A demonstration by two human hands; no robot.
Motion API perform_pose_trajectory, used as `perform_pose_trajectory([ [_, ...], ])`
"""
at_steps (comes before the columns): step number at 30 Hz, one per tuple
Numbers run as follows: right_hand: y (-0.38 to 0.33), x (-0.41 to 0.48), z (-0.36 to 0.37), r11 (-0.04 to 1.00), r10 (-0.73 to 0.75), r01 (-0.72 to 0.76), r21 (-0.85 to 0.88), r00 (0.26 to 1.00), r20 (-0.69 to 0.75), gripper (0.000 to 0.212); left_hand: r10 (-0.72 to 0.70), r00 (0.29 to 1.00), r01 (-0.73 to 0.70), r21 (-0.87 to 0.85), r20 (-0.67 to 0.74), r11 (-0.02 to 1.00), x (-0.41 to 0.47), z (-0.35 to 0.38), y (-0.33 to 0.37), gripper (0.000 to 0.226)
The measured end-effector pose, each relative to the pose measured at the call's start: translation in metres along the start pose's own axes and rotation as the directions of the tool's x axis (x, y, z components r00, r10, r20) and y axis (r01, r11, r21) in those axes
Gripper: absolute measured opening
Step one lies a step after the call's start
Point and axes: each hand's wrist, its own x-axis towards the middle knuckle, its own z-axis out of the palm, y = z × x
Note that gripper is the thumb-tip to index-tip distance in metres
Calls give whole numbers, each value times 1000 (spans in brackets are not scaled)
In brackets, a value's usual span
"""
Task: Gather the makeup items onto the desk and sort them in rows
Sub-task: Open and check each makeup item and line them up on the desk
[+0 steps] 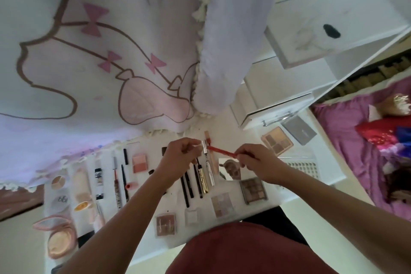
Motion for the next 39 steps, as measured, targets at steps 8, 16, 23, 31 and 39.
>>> perform_pose_trajectory([
  [8,-6,-4,-19,939,75,-76,337,997,16,23,74,994,-66,-102,77,993,1,6,36,9],
  [16,-20,-7,-17,895,38,-73,440,995,87,36,75,985,-60,-102,153,993,-7,1,39,24],
  [23,-31,-10,-20,895,5,-76,439,987,160,39,70,979,-61,-51,193,997,-9,-5,45,27],
  [31,-31,-10,-21,914,46,-112,389,983,175,43,168,985,-172,75,46,982,-5,-7,49,36],
  [39,-31,-3,-14,989,-89,103,110,988,-127,33,206,978,-207,76,19,975,0,-7,48,35],
])
